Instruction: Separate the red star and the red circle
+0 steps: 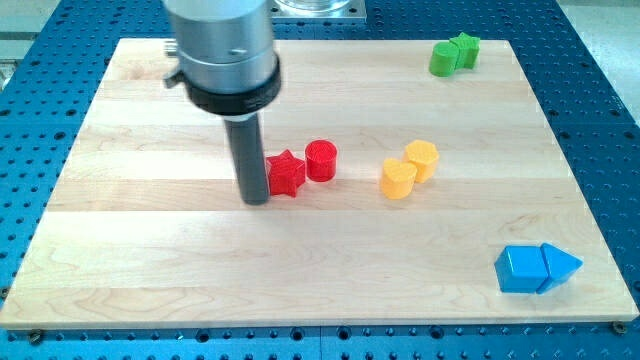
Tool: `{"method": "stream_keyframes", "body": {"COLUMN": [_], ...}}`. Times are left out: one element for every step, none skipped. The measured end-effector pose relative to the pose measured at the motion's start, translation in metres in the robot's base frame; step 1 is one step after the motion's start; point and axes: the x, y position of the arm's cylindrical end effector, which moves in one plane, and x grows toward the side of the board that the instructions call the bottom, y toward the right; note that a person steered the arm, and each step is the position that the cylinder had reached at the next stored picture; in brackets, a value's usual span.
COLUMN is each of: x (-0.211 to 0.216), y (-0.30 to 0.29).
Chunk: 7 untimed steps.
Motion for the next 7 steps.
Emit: {"method": "stream_keyframes", "body": {"x": [-0.015, -0.02, -0.018, -0.035, -0.045, -0.099, -0.089], "y": [0.059, 0.055, -0.006, 0.038, 0.122, 0.147, 0.121]}}
